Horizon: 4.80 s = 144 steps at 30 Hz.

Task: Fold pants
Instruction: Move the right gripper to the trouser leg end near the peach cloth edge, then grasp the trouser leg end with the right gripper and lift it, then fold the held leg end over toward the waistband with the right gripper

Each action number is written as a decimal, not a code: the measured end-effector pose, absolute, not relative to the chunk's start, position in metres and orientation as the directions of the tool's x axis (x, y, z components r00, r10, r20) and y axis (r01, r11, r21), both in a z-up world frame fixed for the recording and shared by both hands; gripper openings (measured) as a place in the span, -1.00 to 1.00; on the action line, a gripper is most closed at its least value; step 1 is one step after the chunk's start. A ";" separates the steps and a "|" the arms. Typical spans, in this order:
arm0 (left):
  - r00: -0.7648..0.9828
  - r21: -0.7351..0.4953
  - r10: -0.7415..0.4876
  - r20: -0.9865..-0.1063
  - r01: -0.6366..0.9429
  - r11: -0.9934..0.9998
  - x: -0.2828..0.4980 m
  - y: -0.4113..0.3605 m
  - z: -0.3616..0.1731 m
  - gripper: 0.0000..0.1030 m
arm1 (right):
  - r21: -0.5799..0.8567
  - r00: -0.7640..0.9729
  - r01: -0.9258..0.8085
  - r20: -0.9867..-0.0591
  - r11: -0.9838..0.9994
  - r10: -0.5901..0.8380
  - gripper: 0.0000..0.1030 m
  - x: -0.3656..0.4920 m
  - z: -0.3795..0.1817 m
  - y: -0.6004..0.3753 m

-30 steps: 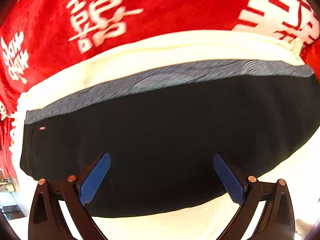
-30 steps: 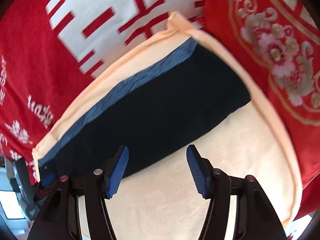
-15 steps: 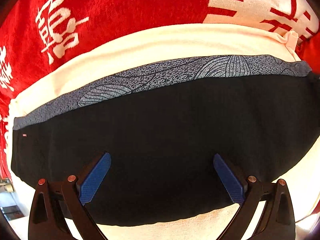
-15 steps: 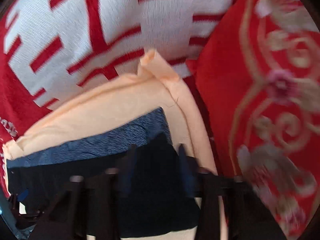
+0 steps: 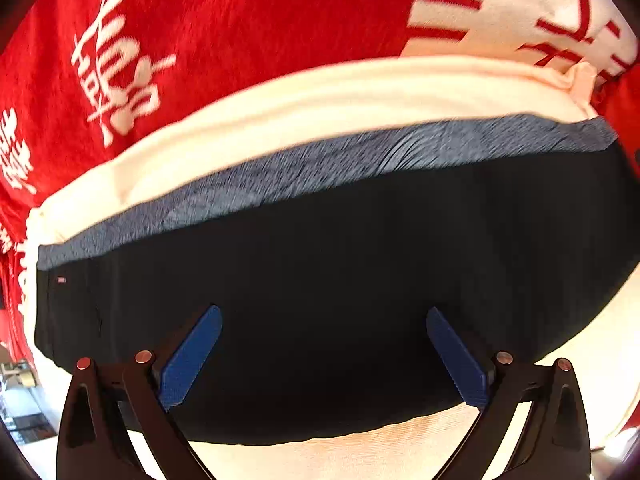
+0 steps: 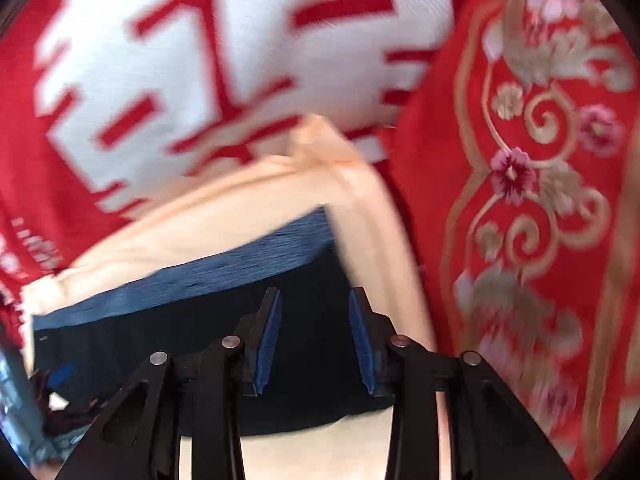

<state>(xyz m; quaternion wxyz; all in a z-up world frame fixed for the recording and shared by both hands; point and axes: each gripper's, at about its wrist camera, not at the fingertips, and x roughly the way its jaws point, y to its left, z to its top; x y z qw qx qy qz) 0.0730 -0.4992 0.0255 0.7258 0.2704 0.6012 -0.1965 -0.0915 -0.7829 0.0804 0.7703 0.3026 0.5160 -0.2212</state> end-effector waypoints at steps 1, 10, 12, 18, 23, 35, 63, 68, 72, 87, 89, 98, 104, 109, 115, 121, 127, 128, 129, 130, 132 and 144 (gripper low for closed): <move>0.199 0.146 0.026 -0.980 0.617 0.773 0.072 -0.505 0.027 1.00 | 0.275 0.392 0.641 -0.920 0.717 0.003 -0.26 -0.093 0.083 -0.776; 0.169 0.132 0.029 -0.985 0.643 0.755 0.058 -0.532 0.007 1.00 | 0.372 0.404 0.668 -0.909 0.645 0.106 -0.27 -0.127 0.035 -0.735; 0.156 0.122 0.027 -0.987 0.638 0.760 0.059 -0.531 0.007 1.00 | 0.377 0.400 0.727 -0.912 0.573 0.092 -0.26 -0.149 0.038 -0.740; 0.173 0.143 0.039 -0.984 0.648 0.748 0.068 -0.528 0.002 1.00 | 0.467 0.439 0.810 -0.884 0.355 0.163 -0.24 -0.209 0.031 -0.747; 0.178 0.142 0.034 -0.983 0.639 0.756 0.063 -0.533 0.000 1.00 | 0.613 0.585 0.756 -0.790 0.230 0.184 -0.23 -0.224 0.022 -0.743; 0.140 0.107 0.028 -0.990 0.596 0.796 0.088 -0.516 -0.011 1.00 | 0.734 0.714 0.668 -0.679 0.121 0.173 -0.15 -0.219 0.003 -0.738; 0.141 0.102 0.021 -0.990 0.594 0.798 0.057 -0.524 -0.003 1.00 | 0.766 0.747 0.629 -0.643 0.134 0.167 -0.71 -0.168 0.010 -0.763; 0.129 0.087 0.012 -0.992 0.598 0.797 0.058 -0.523 -0.003 1.00 | 0.751 0.732 0.629 -0.659 0.201 0.171 -0.71 -0.157 0.024 -0.761; 0.130 0.080 0.000 -0.992 0.611 0.787 0.056 -0.523 0.008 1.00 | 0.742 0.724 0.634 -0.669 0.218 0.172 -0.71 -0.153 0.028 -0.761; 0.025 -0.130 -0.193 -0.981 0.652 0.747 0.030 -0.535 0.007 0.60 | 0.727 0.721 0.609 -0.674 0.317 0.160 -0.71 -0.135 0.064 -0.743; 0.036 -0.122 -0.194 -0.980 0.665 0.737 0.027 -0.537 0.007 0.60 | 0.712 0.716 0.603 -0.682 0.359 0.150 -0.71 -0.128 0.076 -0.734; 0.037 -0.158 -0.261 -0.965 0.709 0.687 0.020 -0.526 0.016 0.64 | 0.546 0.660 0.533 -0.746 0.646 0.087 -0.71 -0.069 0.141 -0.658; 0.073 -0.185 -0.295 -0.953 0.630 0.754 0.065 -0.453 0.050 0.64 | 0.352 0.584 0.490 -0.812 0.798 0.000 -0.64 -0.025 0.166 -0.586; 0.139 -0.112 -0.233 -0.963 0.579 0.808 0.115 -0.369 0.061 0.64 | 0.197 0.483 0.456 -0.874 0.868 -0.056 -0.52 0.015 0.140 -0.511; 0.153 -0.045 -0.135 -0.979 0.484 0.874 0.159 -0.292 0.048 0.64 | -0.121 0.296 0.328 -0.929 0.937 -0.224 -0.21 0.062 0.071 -0.411; 0.137 -0.075 -0.153 -0.979 0.451 0.889 0.176 -0.252 0.050 0.64 | -0.255 0.317 0.136 -0.905 0.957 -0.286 0.32 0.047 0.080 -0.349; 0.052 -0.210 -0.278 -0.959 0.523 0.826 0.179 -0.248 0.078 0.64 | 0.375 0.427 0.380 -0.882 0.846 0.199 0.32 -0.002 0.107 -0.431; 0.022 -0.250 -0.310 -0.951 0.538 0.805 0.175 -0.252 0.083 0.64 | 0.475 0.442 0.452 -0.855 0.755 0.273 0.32 -0.010 0.099 -0.452; -0.011 -0.290 -0.341 -0.940 0.550 0.783 0.172 -0.255 0.087 0.64 | 0.565 0.470 0.517 -0.815 0.643 0.338 0.31 -0.019 0.088 -0.473; -0.038 -0.321 -0.363 -0.931 0.560 0.764 0.166 -0.262 0.091 0.64 | 0.620 0.502 0.560 -0.781 0.550 0.371 0.26 -0.027 0.079 -0.486; -0.090 -0.374 -0.400 -0.912 0.582 0.722 0.147 -0.290 0.095 0.64 | 0.691 0.563 0.621 -0.722 0.370 0.403 0.11 -0.046 0.059 -0.508; -0.252 -0.431 -0.350 -0.902 0.568 0.701 0.130 -0.347 0.060 -0.22 | 0.779 0.703 0.627 -0.552 -0.023 0.448 -0.89 -0.070 0.005 -0.538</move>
